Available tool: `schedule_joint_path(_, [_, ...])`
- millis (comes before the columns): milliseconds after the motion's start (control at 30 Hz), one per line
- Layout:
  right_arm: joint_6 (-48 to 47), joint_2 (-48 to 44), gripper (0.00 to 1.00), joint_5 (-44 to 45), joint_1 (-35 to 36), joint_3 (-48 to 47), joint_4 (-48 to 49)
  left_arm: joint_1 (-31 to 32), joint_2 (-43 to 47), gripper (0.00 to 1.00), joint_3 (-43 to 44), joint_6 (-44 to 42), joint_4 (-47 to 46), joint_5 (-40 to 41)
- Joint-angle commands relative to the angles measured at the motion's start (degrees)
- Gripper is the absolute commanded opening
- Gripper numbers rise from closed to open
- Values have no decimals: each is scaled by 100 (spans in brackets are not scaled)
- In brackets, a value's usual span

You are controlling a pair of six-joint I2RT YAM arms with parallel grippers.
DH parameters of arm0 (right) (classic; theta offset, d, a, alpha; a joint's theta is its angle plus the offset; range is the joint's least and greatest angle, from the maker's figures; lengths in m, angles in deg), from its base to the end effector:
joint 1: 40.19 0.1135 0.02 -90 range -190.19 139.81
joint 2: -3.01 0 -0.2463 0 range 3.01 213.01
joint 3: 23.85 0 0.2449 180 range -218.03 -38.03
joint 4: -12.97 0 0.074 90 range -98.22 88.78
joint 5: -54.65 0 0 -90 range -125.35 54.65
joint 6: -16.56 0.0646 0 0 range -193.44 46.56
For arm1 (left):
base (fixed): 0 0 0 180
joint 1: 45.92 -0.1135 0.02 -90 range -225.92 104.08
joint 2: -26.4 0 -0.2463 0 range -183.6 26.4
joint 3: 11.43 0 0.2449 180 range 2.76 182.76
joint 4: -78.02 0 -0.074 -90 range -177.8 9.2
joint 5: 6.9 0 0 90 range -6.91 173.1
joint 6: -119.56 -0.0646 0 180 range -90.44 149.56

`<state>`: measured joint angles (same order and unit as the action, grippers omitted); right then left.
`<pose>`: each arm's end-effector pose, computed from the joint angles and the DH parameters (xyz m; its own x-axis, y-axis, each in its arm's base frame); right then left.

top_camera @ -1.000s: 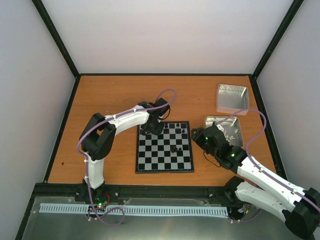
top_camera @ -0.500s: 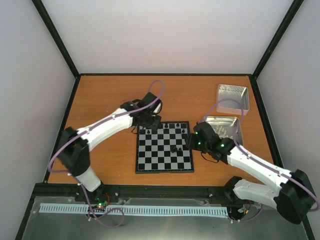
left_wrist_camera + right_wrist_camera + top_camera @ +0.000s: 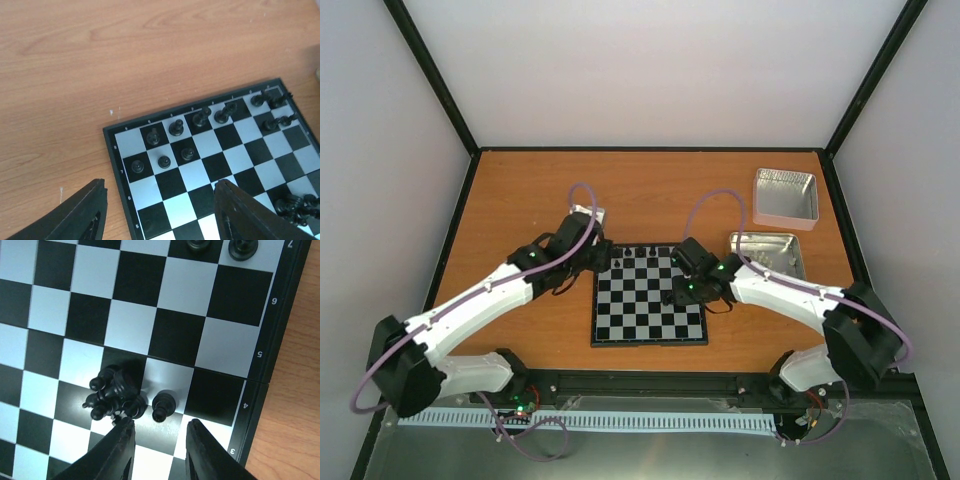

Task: Set up the chess pieces on the board
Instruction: Pick up the chess piece from the chessboard.

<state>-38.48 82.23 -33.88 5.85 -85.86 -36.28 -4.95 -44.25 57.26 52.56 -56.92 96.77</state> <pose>0.1839 0.1883 0.1559 -0.9298 -0.1390 -0.3408 -0.2193 0.9529 0.2096 0.2187 -0.1697 0.2375 -0.7099 0.1136 -0.6951 0.2586 0.9600 -0.1072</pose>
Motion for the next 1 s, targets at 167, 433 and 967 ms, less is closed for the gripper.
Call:
schedule_joint_path(167, [55,681,27,151,98,-527,-253,-28,824,61,-549,33,-808,262])
schedule_joint_path(433, [156,1020,18,335,121,-751,-523,-28,870,61,-645,-45,-920,321])
schedule_joint_path(967, [215,1192,4,476,160,-863,-537,-28,972,61,-603,-70,-903,386])
